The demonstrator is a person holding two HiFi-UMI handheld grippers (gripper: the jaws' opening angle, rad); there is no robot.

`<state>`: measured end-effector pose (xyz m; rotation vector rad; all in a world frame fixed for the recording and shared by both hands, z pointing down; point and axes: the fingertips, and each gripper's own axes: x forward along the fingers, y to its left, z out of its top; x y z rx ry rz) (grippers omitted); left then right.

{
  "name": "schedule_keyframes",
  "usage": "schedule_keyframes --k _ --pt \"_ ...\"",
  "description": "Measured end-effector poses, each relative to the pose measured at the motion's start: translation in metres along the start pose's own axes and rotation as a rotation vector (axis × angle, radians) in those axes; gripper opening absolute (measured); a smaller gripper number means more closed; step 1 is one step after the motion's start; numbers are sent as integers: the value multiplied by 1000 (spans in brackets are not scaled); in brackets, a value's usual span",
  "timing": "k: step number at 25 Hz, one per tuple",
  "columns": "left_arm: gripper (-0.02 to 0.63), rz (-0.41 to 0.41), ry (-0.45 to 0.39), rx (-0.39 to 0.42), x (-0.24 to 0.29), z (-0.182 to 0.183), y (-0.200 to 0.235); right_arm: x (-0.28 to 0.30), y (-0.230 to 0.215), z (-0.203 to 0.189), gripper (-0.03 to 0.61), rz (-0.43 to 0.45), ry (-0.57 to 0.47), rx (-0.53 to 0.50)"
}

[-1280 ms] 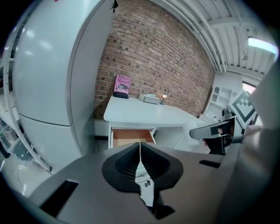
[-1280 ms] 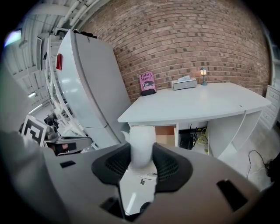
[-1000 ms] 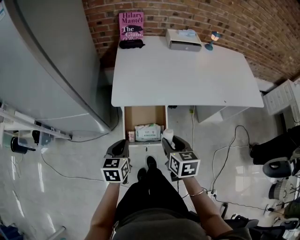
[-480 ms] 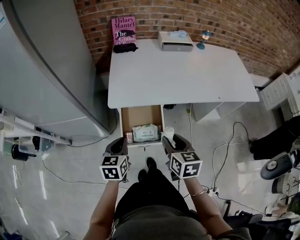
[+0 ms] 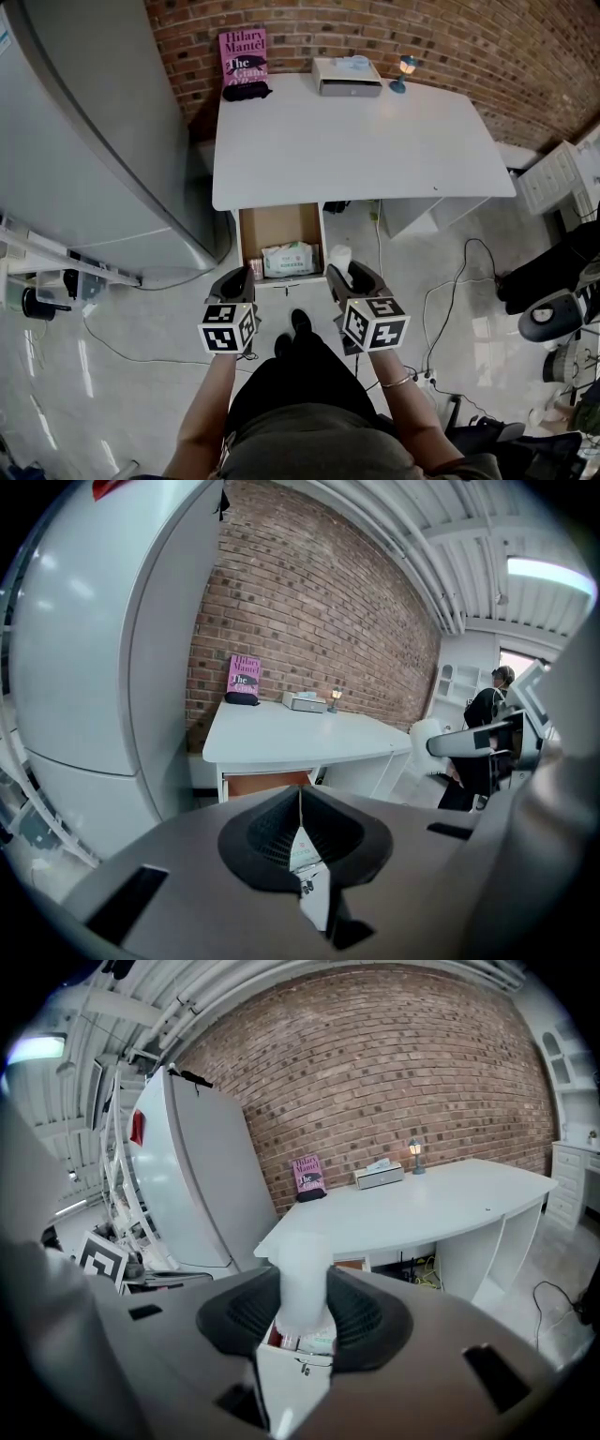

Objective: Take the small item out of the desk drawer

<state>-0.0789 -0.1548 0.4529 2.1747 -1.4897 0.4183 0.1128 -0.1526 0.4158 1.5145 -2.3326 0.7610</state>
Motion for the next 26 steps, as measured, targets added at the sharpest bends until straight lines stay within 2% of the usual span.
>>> schedule_keyframes --k 26 --pt "25 12 5 -4 -5 -9 0 -2 -2 -10 161 -12 8 4"
